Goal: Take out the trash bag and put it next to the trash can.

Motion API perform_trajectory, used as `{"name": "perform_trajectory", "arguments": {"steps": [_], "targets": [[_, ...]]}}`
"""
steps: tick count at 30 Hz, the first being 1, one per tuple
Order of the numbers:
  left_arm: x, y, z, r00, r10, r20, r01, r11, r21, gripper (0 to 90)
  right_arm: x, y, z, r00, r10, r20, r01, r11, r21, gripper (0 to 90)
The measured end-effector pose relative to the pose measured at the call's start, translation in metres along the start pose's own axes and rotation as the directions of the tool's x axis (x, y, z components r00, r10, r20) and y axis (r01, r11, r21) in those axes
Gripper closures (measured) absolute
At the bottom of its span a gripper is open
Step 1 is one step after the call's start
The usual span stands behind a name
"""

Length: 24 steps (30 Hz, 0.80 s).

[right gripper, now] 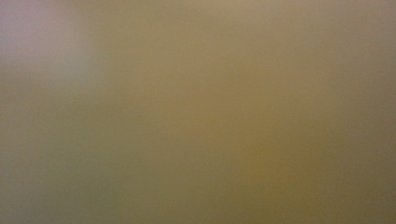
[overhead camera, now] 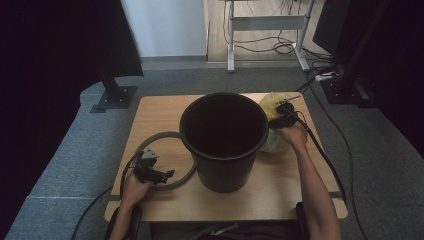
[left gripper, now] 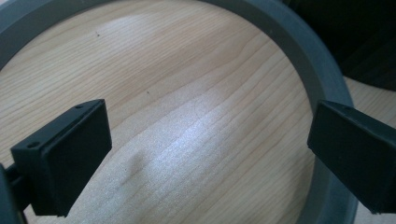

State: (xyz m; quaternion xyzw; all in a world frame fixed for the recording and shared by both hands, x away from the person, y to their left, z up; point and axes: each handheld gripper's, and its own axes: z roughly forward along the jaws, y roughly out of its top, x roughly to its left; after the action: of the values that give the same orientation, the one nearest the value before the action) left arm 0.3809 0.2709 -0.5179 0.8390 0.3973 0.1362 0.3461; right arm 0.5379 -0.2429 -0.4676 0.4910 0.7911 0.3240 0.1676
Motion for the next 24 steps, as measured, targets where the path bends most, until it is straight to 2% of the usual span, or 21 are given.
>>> {"name": "perform_trajectory", "arguments": {"steps": [2, 3, 5, 9, 14, 18, 24], "targets": [[0.000, 0.000, -0.001, 1.0000, -0.002, 0.002, 0.002, 1.0000, -0.006, 0.0, 0.002, 0.001, -0.007, 0.9998, -0.008, 0.017, 0.009, 0.999, -0.031, 14.8], [0.000, 0.000, -0.001, 1.0000, -0.002, 0.002, 0.002, 1.0000, -0.008, 0.0, 0.003, 0.002, -0.011, 0.9999, -0.008, 0.013, 0.009, 0.999, -0.041, 13.6], [-0.001, 0.000, 0.000, 1.0000, 0.000, 0.006, 0.000, 1.0000, -0.006, 0.0, 0.003, 0.003, -0.020, 0.9998, -0.012, 0.015, 0.013, 0.999, -0.050, 13.5], [-0.003, 0.001, 0.001, 0.9998, 0.007, 0.017, -0.007, 1.0000, -0.003, 0.0, 0.004, 0.002, -0.037, 0.9989, -0.033, 0.034, 0.034, 0.999, -0.033, 13.5], [-0.005, 0.002, 0.001, 0.9995, 0.020, 0.022, -0.020, 0.9998, 0.004, 0.0, 0.006, 0.001, -0.057, 0.9991, -0.039, 0.017, 0.040, 0.998, -0.049, 13.5], [-0.005, 0.001, 0.001, 0.9998, 0.015, 0.010, -0.015, 0.9998, 0.009, 0.0, 0.007, -0.001, -0.071, 0.9988, -0.046, 0.015, 0.047, 0.997, -0.061, 13.5], [-0.002, 0.000, 0.002, 0.9998, 0.002, -0.021, -0.001, 0.9996, 0.029, 0.0, 0.011, -0.007, -0.089, 0.9966, -0.072, 0.040, 0.075, 0.995, -0.074, 11.8]]}}
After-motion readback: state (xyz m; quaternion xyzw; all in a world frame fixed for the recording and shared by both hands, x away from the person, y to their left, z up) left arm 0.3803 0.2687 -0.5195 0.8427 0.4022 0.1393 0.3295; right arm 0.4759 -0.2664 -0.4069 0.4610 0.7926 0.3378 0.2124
